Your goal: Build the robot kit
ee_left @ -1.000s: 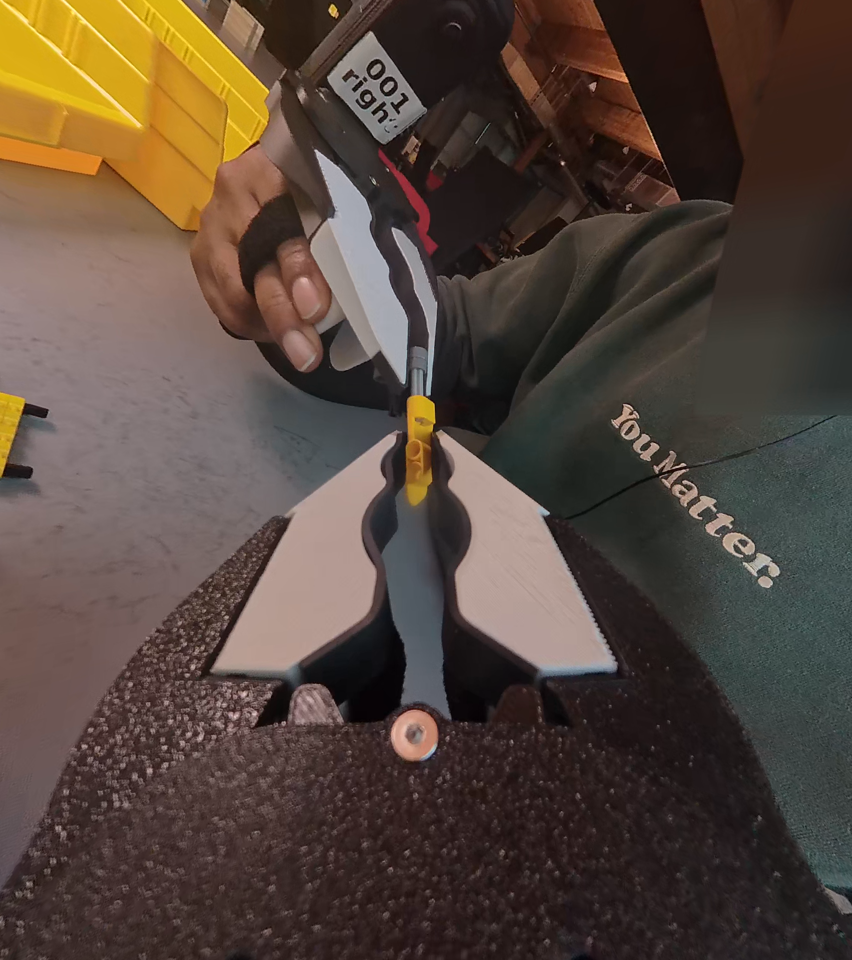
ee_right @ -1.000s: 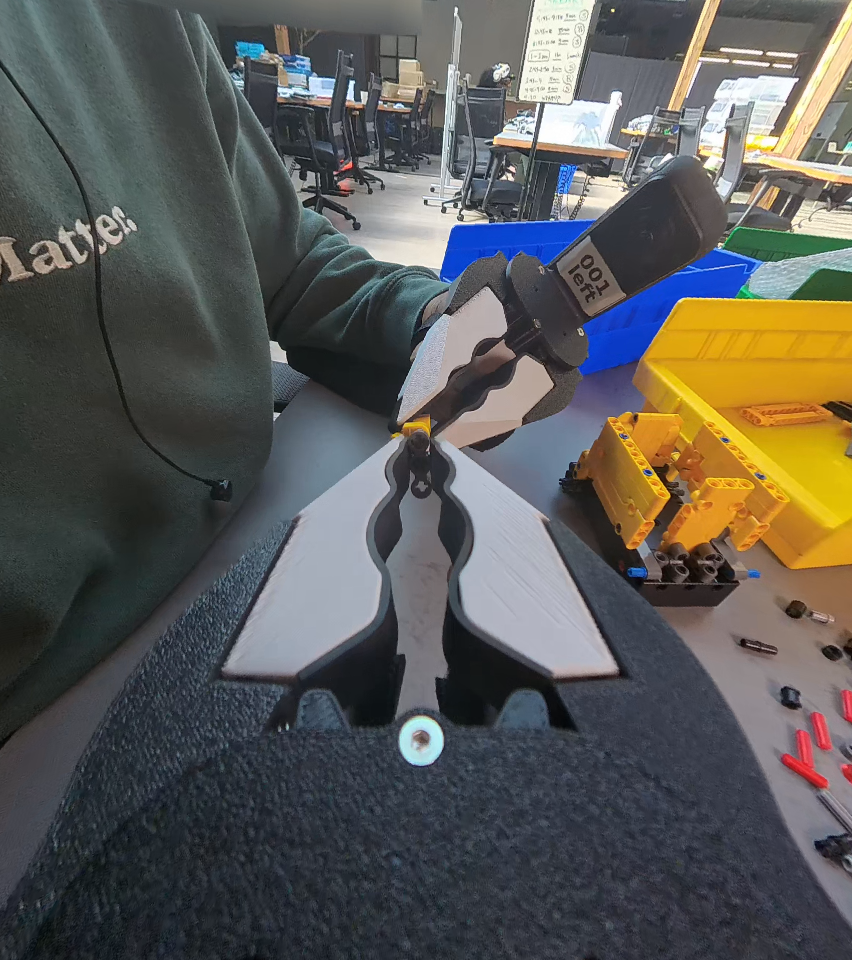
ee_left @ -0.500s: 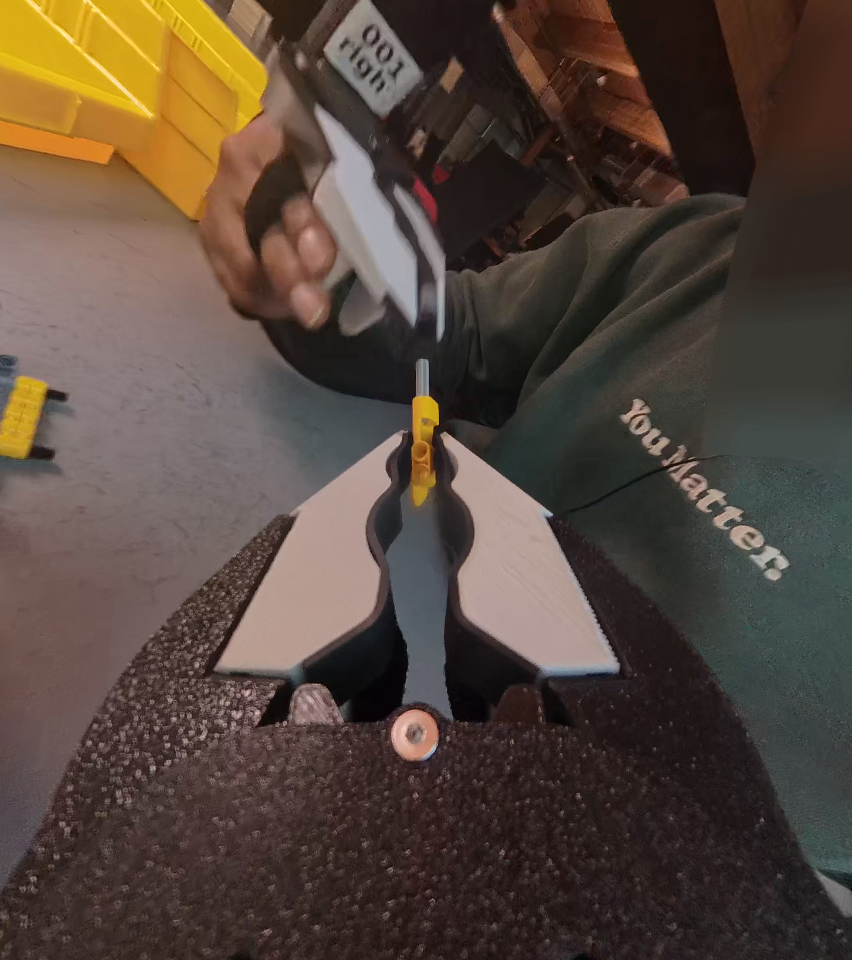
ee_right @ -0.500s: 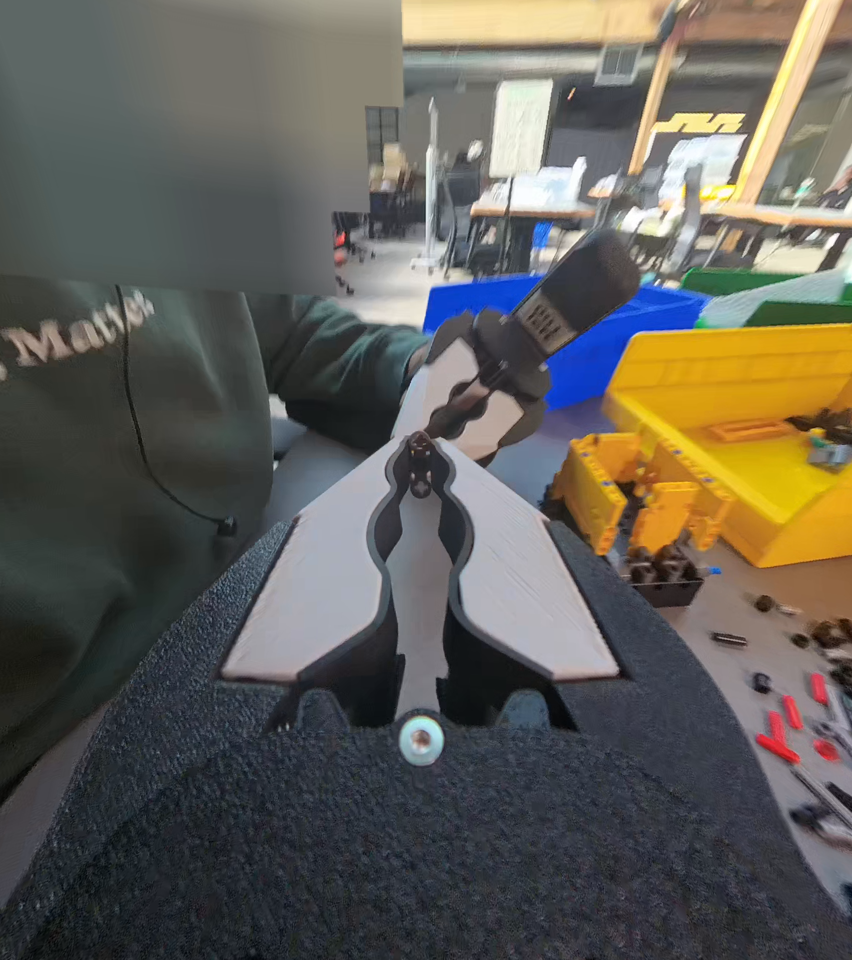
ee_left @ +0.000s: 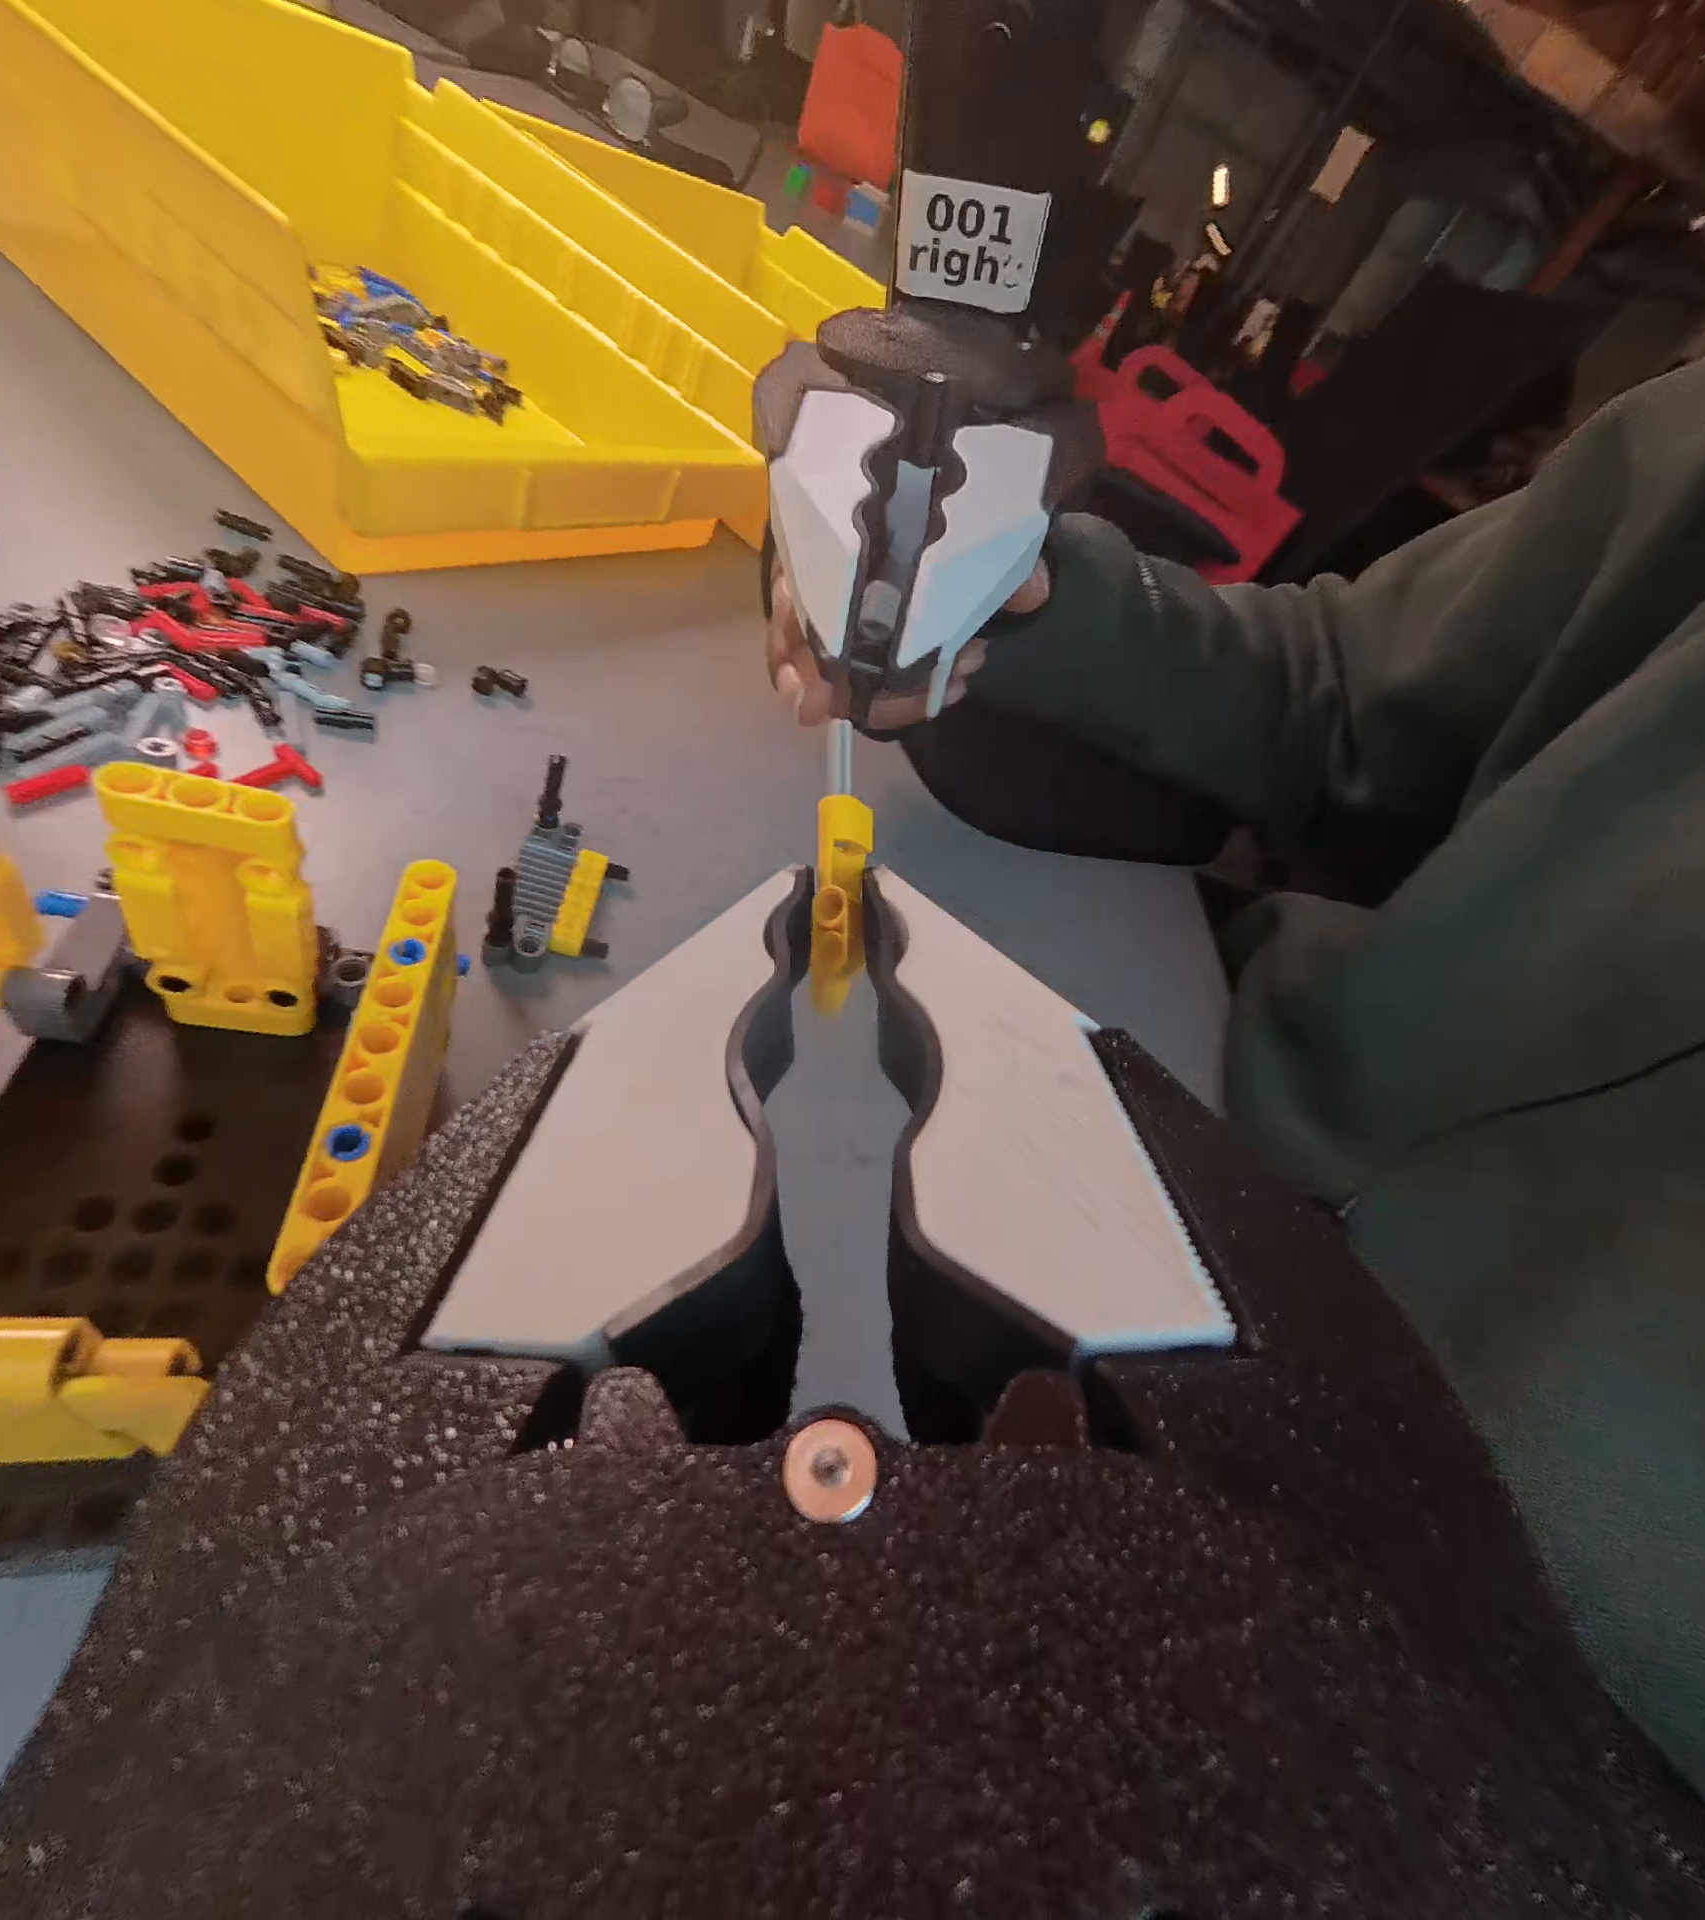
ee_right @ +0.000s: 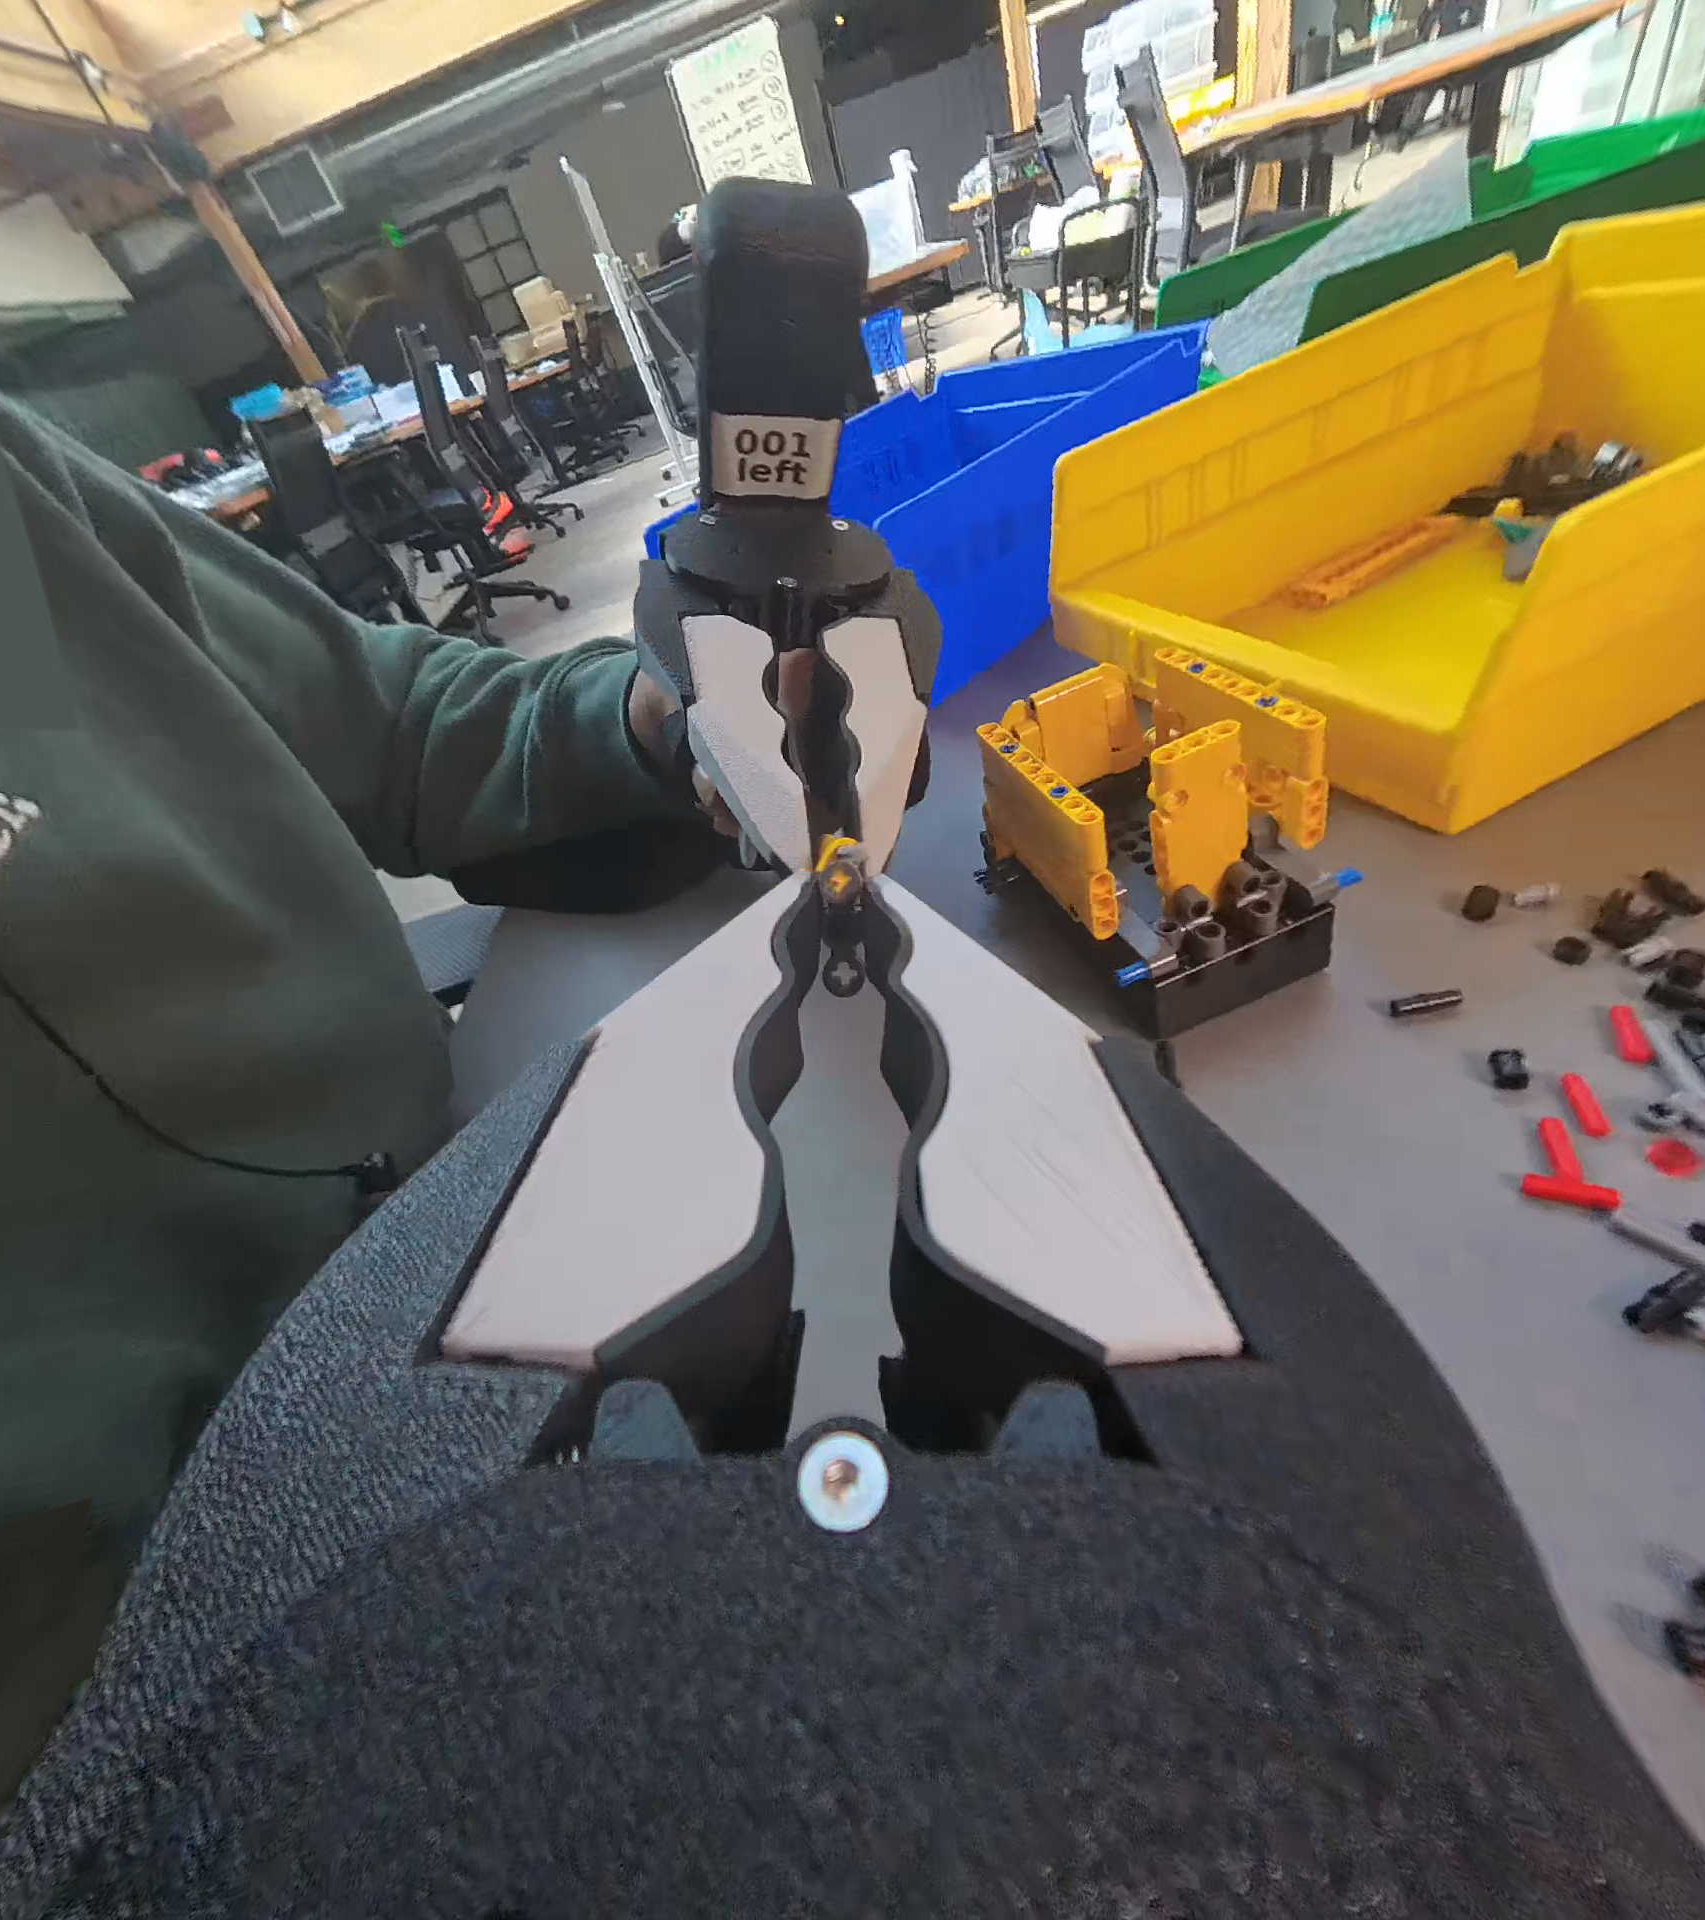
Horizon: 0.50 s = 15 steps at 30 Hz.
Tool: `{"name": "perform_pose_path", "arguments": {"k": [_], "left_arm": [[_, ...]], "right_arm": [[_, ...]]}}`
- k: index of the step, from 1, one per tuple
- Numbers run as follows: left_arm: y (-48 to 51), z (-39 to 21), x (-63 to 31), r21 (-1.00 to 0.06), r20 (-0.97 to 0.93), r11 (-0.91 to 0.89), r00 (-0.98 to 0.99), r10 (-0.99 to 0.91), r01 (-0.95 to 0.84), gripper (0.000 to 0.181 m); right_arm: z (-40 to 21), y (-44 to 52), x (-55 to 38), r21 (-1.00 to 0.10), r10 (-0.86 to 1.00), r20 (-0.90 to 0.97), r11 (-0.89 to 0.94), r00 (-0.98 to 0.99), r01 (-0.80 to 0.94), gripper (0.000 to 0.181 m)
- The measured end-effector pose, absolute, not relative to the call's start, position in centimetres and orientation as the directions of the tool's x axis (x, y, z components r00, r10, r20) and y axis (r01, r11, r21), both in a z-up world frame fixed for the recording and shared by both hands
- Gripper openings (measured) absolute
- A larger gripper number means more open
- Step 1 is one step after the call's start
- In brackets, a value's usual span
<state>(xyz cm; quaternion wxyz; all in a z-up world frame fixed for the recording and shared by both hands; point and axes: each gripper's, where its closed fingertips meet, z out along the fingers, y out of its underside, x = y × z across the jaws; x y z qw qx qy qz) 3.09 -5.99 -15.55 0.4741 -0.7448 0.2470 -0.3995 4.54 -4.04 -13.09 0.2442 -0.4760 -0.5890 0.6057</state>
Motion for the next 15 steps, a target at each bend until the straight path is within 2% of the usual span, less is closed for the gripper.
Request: {"name": "perform_pose_path", "arguments": {"k": [6,15], "left_arm": [[-4.9,-16.5,2.4,-0.941,0.130,-0.311,0.707,-0.696,-0.133,0.008],[-4.9,-17.0,3.2,-0.937,0.098,-0.306,0.712,-0.695,-0.169,0.008]], "right_arm": [[-14.5,-4.1,3.5,-0.847,0.778,-0.509,-0.377,-0.368,0.374,0.006],[-15.6,-3.9,3.4,-0.800,0.749,-0.574,-0.427,-0.330,0.423,0.007]]}}
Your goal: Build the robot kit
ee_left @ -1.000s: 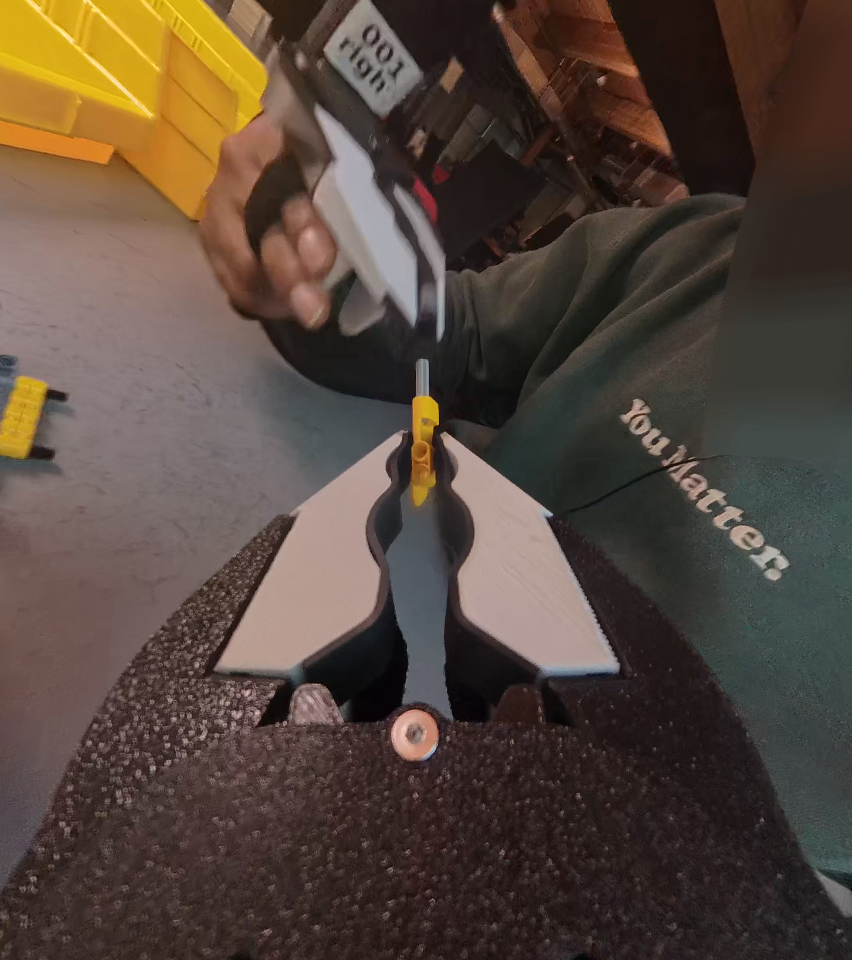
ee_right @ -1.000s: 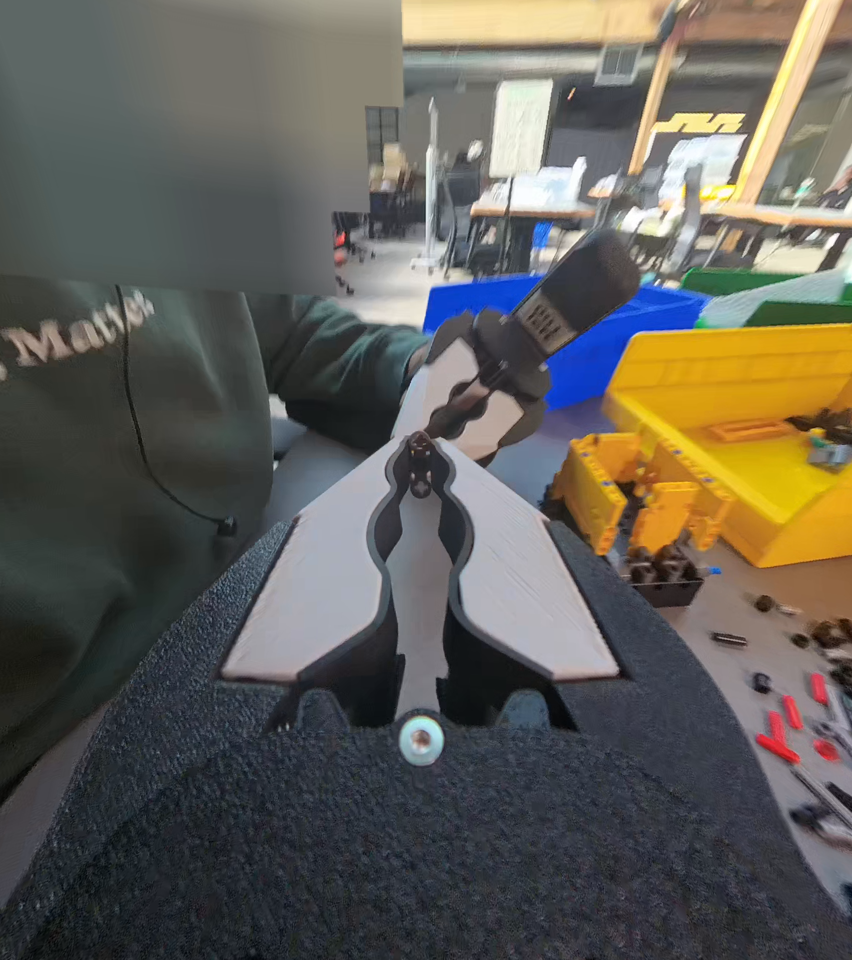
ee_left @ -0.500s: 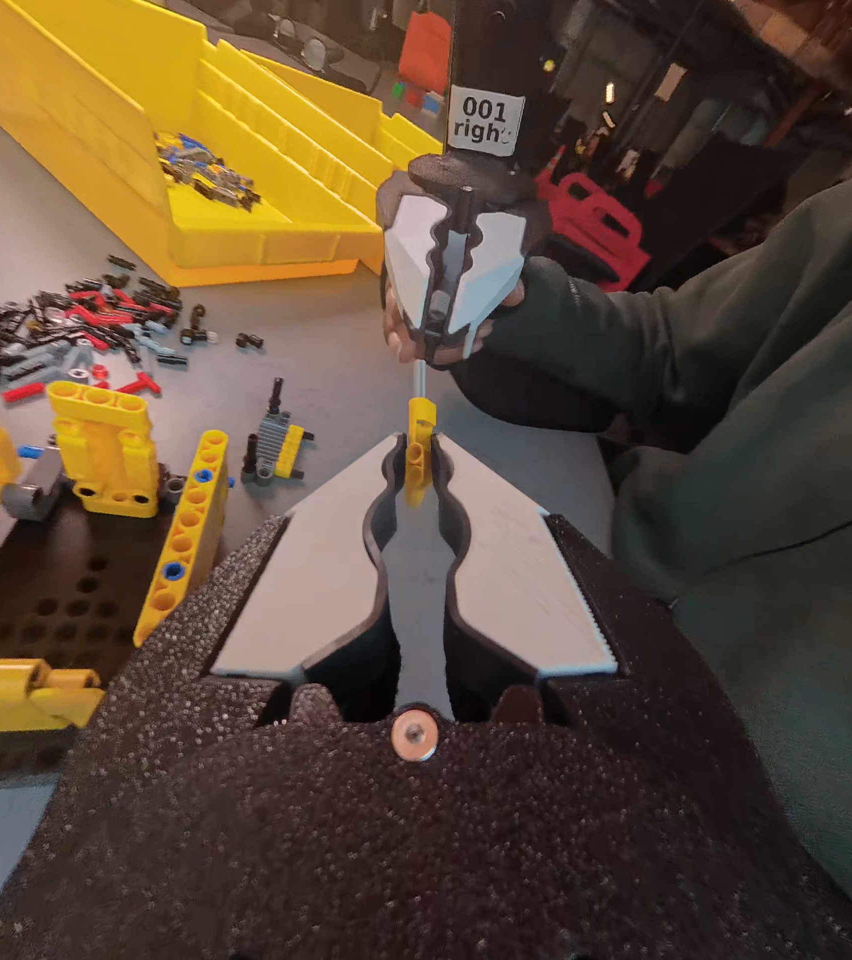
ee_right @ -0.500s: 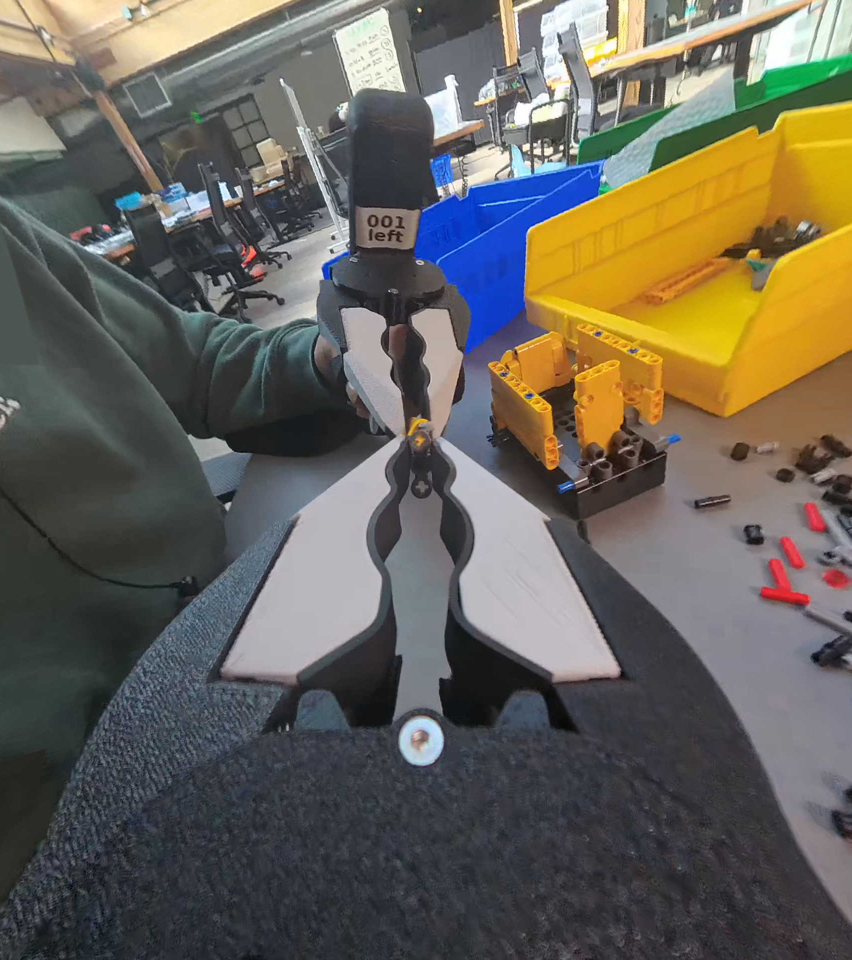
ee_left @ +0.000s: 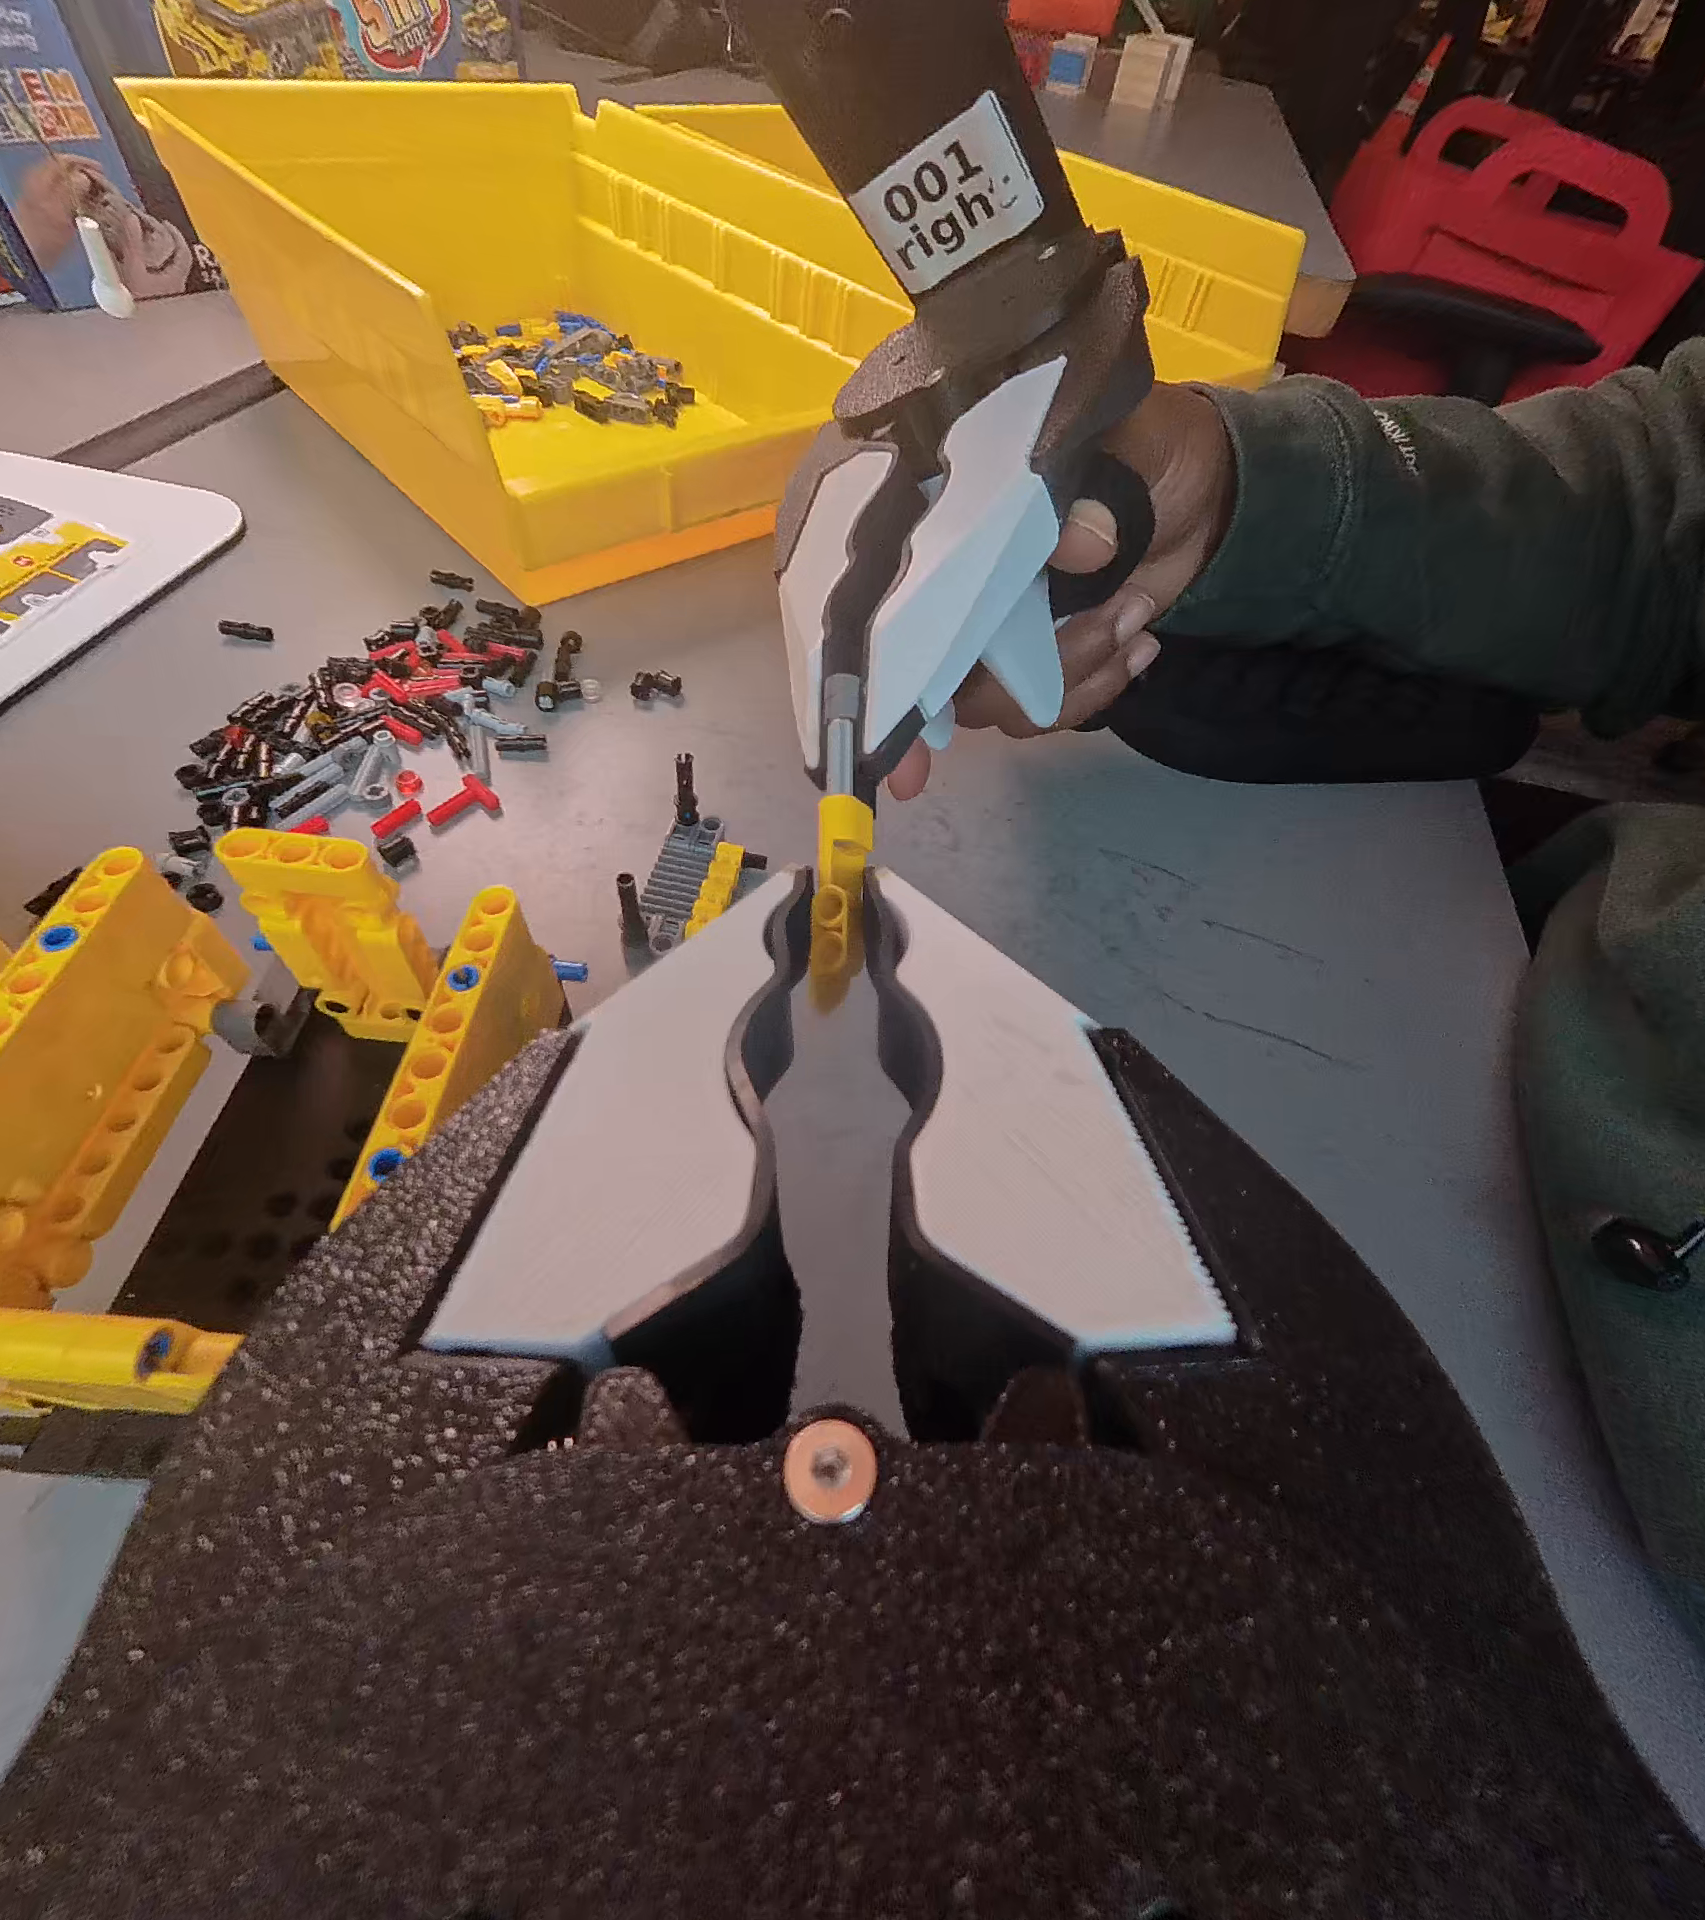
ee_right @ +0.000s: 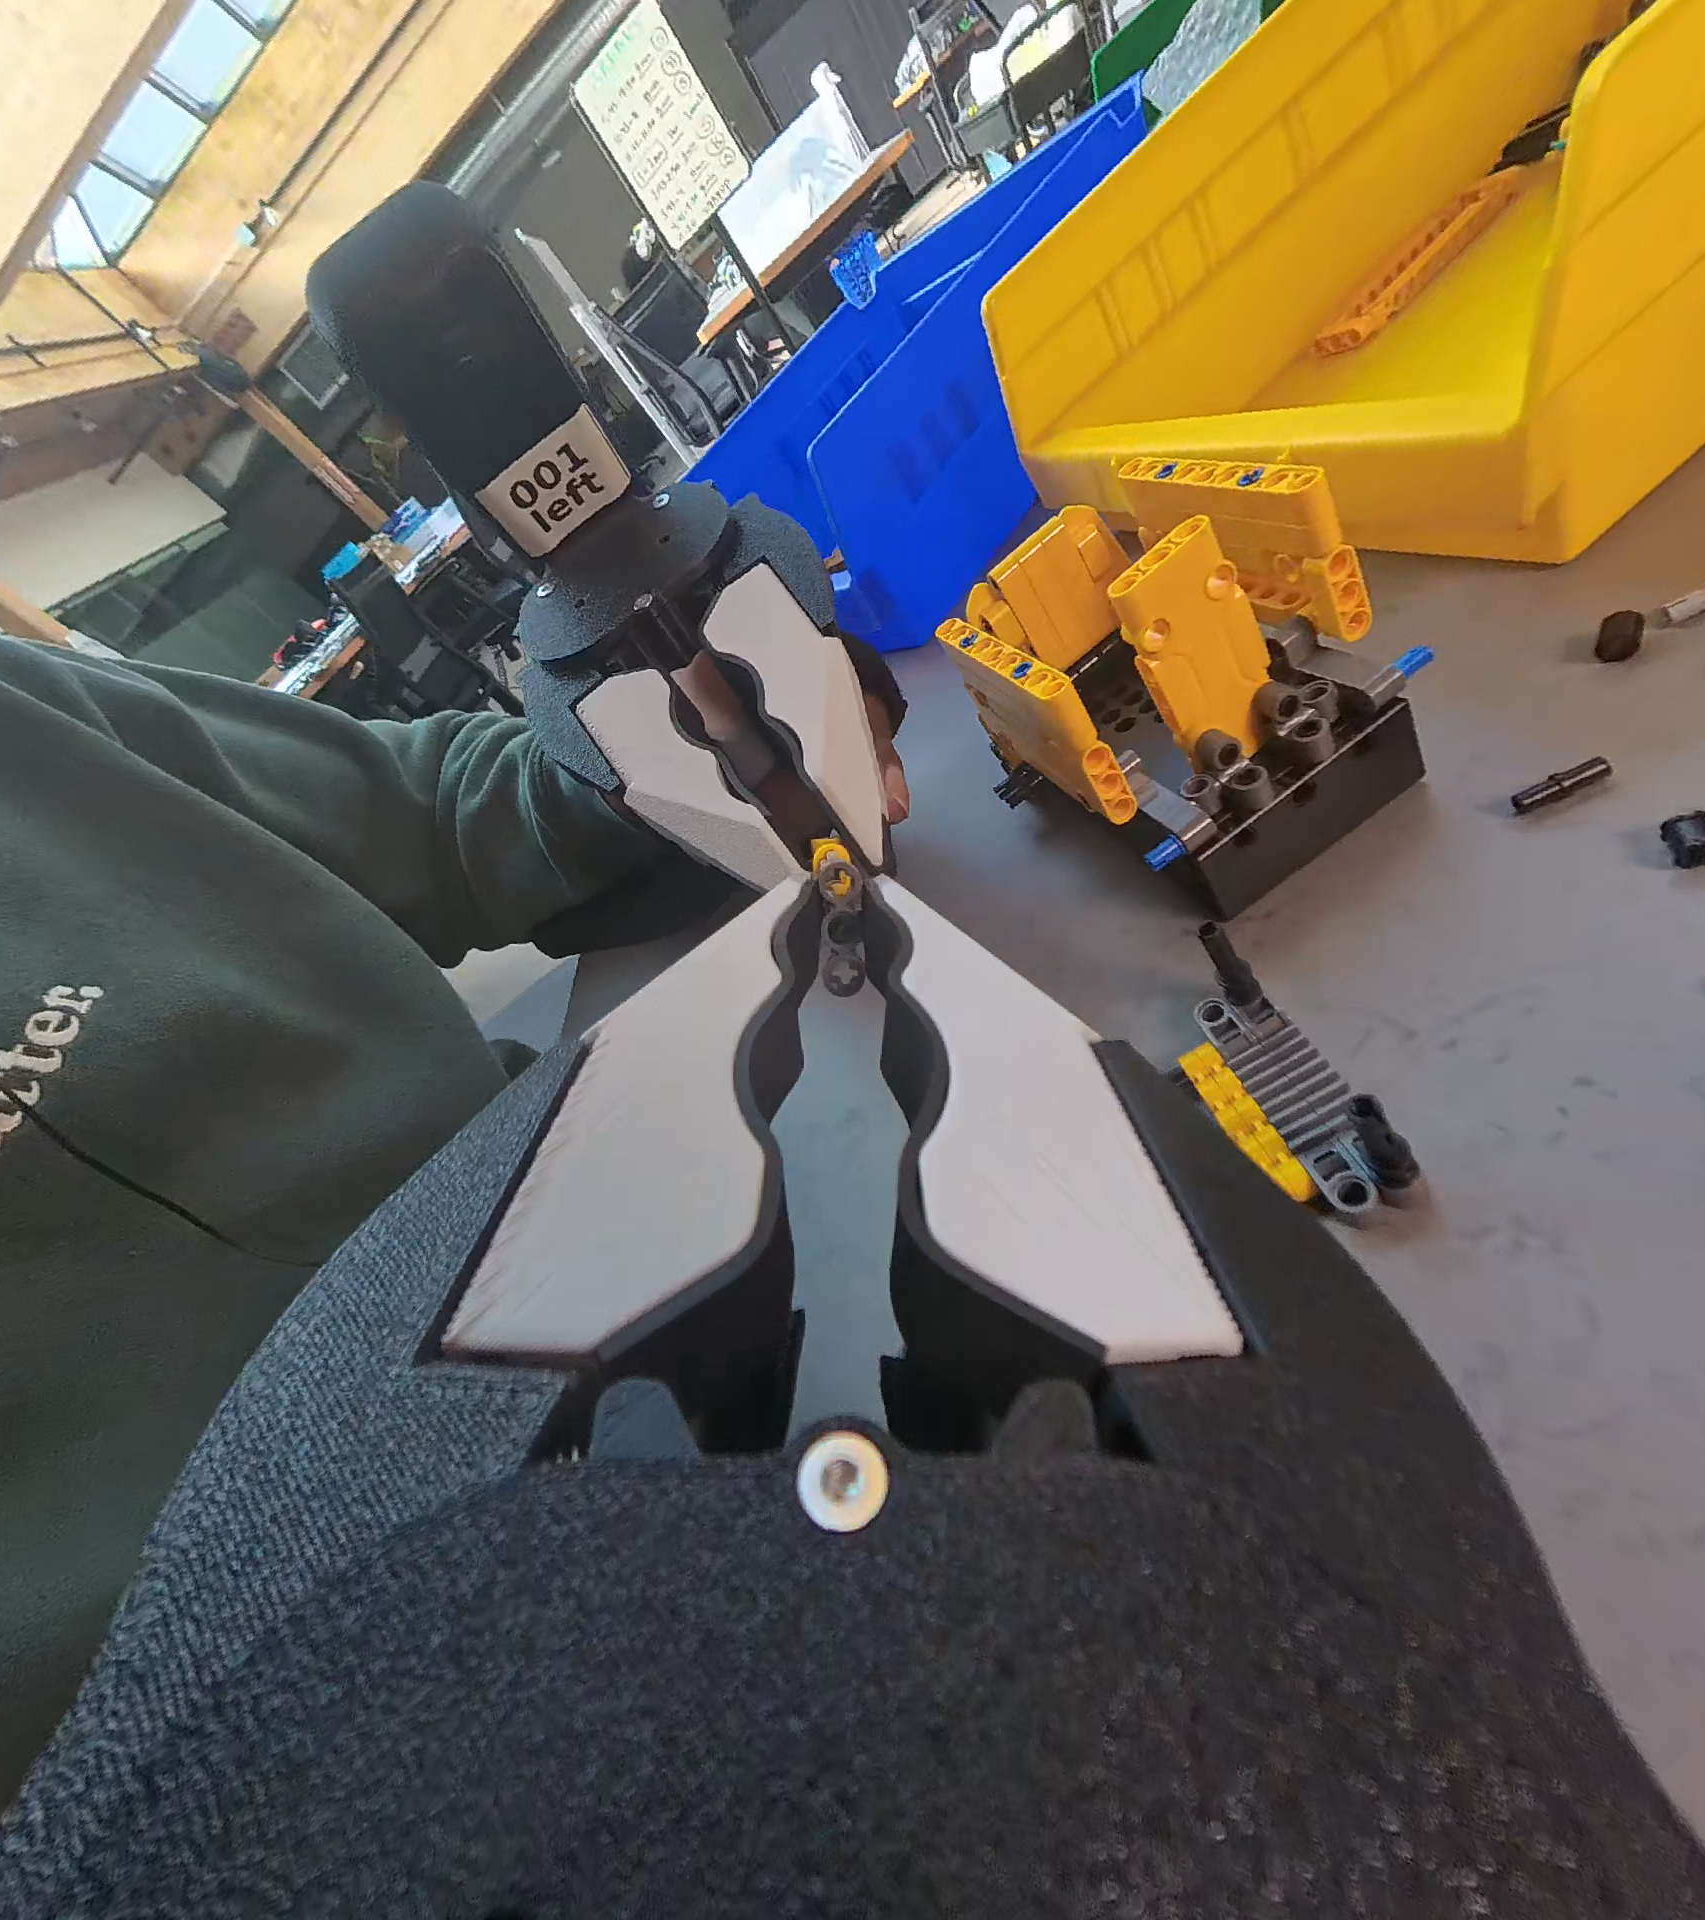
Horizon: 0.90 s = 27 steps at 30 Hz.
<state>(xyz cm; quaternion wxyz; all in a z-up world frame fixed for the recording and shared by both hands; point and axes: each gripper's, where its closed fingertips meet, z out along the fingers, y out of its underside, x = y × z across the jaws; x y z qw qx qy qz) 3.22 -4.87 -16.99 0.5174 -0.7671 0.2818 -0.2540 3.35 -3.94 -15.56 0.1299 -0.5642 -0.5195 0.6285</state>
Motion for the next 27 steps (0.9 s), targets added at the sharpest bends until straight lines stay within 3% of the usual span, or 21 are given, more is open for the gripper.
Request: {"name": "perform_pose_path", "arguments": {"k": [16,20,27], "left_arm": [[-4.5,-17.7,2.9,-0.924,-0.041,-0.264,0.756,-0.653,-0.278,0.008],[-4.0,-17.6,2.4,-0.896,-0.225,-0.181,0.768,-0.600,-0.404,0.008],[-3.6,-17.4,1.6,-0.744,-0.576,-0.045,0.673,-0.464,-0.667,0.008]], "right_arm": [[-16.2,-3.8,3.0,-0.743,0.703,-0.647,-0.495,-0.295,0.451,0.007],[-16.2,-3.6,2.8,-0.704,0.666,-0.695,-0.552,-0.272,0.447,0.006],[-15.9,-3.5,2.3,-0.628,0.576,-0.774,-0.651,-0.262,0.425,0.007]]}}
